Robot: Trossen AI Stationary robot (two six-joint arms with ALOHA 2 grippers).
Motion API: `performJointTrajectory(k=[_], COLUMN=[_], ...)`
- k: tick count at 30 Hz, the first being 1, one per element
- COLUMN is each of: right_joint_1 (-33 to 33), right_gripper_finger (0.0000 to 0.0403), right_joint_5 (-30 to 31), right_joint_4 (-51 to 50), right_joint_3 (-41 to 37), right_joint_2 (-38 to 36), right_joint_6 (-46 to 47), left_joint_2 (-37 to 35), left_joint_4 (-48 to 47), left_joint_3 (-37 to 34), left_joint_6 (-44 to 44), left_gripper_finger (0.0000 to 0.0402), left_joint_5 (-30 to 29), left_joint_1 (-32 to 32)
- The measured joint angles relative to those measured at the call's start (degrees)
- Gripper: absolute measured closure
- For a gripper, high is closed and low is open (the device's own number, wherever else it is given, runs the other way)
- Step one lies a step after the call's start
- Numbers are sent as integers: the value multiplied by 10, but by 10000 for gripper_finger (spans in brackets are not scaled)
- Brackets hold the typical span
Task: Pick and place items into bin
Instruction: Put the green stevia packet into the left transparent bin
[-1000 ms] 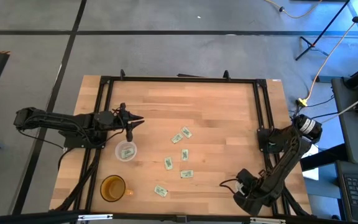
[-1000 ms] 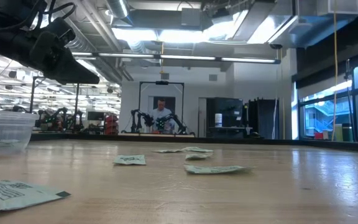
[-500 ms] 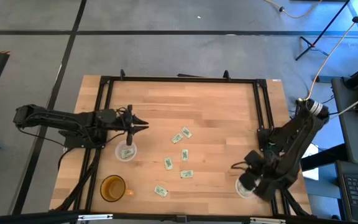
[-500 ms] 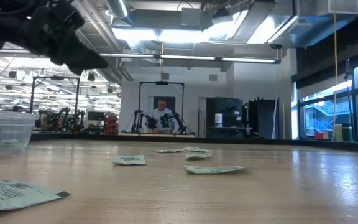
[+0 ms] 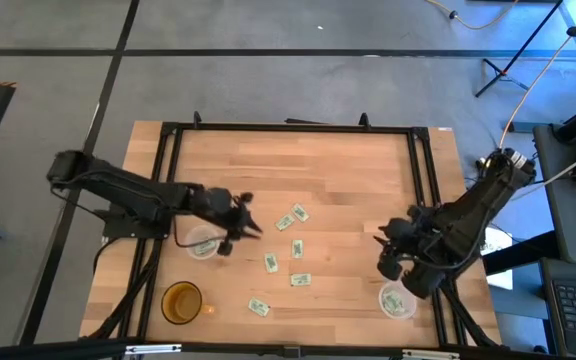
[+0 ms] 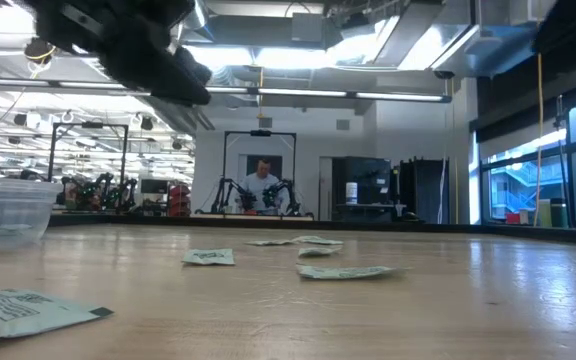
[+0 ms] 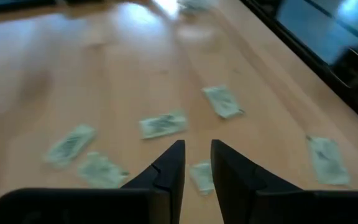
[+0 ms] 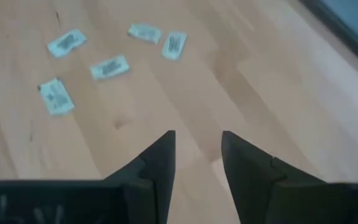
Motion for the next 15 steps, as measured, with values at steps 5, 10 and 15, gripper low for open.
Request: performJointTrajectory(k=[5, 10, 15], right_joint_1=[-74, -155, -214], right_gripper_finger=[269, 269, 269], right_joint_5=[0, -27, -82], right_joint_4=[165, 402, 565], right_joint_3=[-51, -141, -201], right_joint_2=[0, 1, 1], right_joint_6=[-149, -341, -451], left_joint_2=[69, 120, 155], left_joint_4=[-66, -132, -155], left_joint_3=[74, 145, 196], left_joint_6=[-23, -22, -54], left_gripper_finger=[329, 329, 327], left_joint_5=[-2, -28, -33], left_joint_1=[-68, -131, -180])
